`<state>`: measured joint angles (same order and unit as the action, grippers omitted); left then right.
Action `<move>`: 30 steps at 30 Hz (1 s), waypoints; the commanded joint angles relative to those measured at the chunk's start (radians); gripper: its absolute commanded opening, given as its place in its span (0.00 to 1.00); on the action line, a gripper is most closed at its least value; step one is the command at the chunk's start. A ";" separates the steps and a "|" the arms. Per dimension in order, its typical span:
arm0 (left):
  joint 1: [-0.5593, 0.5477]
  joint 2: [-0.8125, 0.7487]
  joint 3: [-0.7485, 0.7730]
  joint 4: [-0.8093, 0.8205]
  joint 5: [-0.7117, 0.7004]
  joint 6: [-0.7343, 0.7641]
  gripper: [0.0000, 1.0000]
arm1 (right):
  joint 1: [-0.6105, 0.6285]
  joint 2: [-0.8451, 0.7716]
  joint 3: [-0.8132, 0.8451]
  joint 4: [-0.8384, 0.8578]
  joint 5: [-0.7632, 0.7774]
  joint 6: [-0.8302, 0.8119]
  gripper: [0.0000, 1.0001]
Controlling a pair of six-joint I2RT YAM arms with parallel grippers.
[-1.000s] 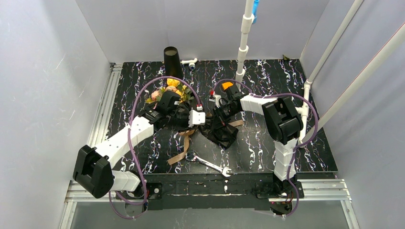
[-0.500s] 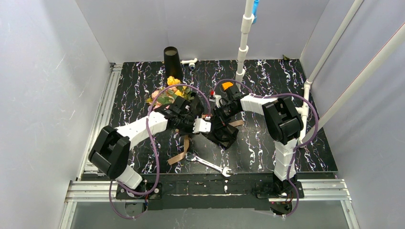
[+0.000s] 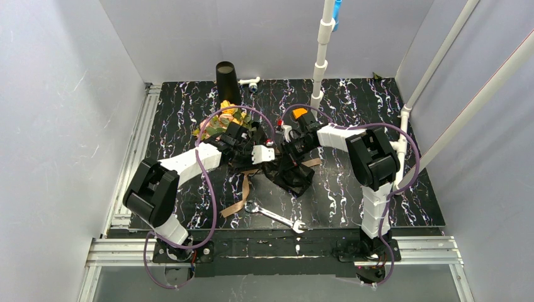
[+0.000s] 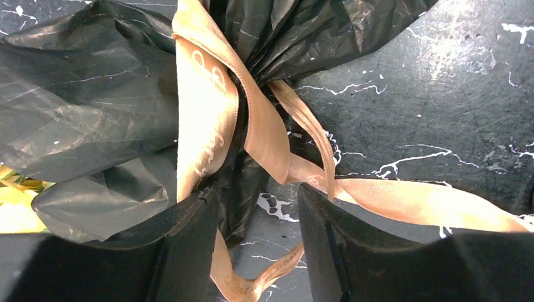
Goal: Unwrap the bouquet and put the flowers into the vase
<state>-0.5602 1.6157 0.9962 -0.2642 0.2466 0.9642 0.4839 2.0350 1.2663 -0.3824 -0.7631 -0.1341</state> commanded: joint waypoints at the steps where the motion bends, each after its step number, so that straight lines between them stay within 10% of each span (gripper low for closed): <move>1: 0.003 0.012 0.026 0.029 0.014 -0.003 0.50 | -0.015 0.033 -0.029 -0.090 0.176 -0.018 0.01; 8: -0.015 0.073 0.067 0.045 0.037 -0.107 0.46 | -0.013 0.036 -0.028 -0.082 0.176 -0.012 0.01; 17: -0.034 -0.007 0.096 0.041 0.076 -0.199 0.00 | -0.013 0.029 -0.038 -0.080 0.185 -0.013 0.01; 30: -0.033 -0.085 0.394 -0.002 0.122 -0.462 0.00 | -0.013 0.027 -0.045 -0.084 0.195 -0.023 0.01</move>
<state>-0.5930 1.5795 1.3010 -0.2752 0.3523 0.6182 0.4839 2.0350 1.2663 -0.3828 -0.7624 -0.1345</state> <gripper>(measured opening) 0.009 0.102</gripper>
